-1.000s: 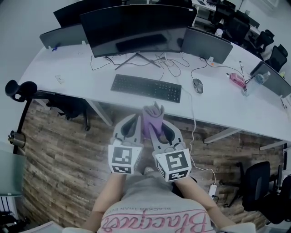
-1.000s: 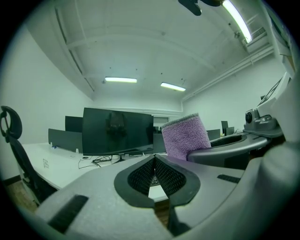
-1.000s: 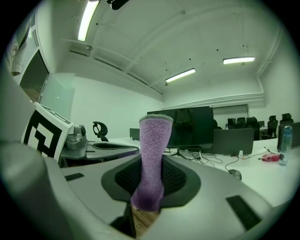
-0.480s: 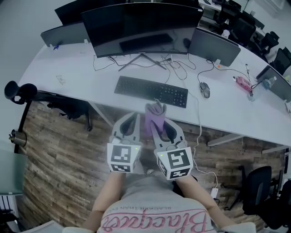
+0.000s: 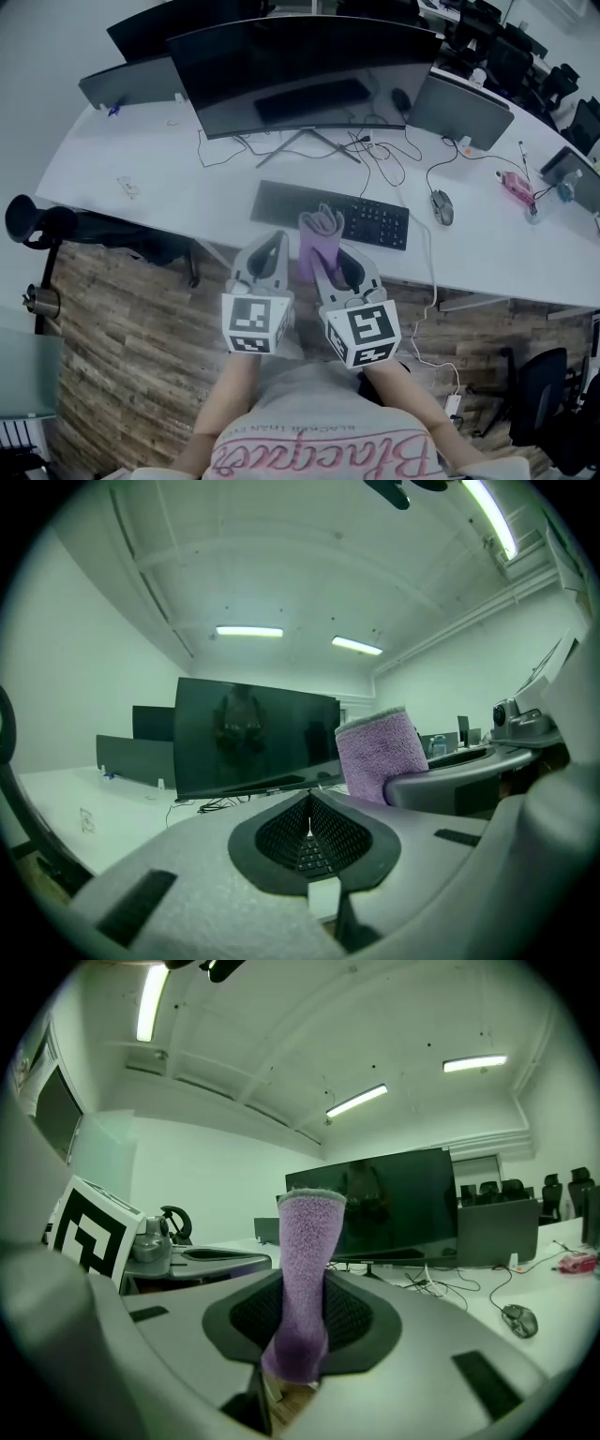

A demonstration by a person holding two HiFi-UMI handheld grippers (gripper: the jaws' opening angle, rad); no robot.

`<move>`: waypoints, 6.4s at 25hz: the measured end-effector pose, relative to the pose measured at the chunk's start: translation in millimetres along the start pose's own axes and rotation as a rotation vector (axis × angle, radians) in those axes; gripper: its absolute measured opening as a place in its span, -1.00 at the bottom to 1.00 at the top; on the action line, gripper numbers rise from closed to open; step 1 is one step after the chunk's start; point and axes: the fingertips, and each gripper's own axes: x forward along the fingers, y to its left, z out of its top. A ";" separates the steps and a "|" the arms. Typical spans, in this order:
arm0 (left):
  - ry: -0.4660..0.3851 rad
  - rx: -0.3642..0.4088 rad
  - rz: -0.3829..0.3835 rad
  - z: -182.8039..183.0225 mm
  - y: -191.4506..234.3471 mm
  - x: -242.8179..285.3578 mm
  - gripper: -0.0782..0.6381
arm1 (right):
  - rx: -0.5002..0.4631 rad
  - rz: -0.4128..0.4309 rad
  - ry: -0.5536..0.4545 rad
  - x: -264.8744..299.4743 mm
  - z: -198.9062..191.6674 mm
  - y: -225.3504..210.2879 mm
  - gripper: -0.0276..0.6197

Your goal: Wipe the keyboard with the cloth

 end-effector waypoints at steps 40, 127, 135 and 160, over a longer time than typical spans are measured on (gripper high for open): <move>0.211 -0.101 -0.095 -105.4 213.4 160.8 -0.77 | 0.165 -0.081 0.395 309.5 -101.7 -19.4 -0.64; 0.311 -0.027 -0.363 -118.8 -70.1 273.7 -0.77 | 0.292 -0.294 0.524 135.7 -169.0 -265.0 -0.64; 0.314 -0.024 -0.403 -120.3 -107.3 277.0 -0.77 | 0.276 -0.346 0.535 100.9 -172.4 -298.0 -0.64; 0.278 0.012 -0.408 -101.4 -110.4 271.3 -0.77 | 0.161 -0.536 0.564 32.9 -170.4 -362.2 -0.64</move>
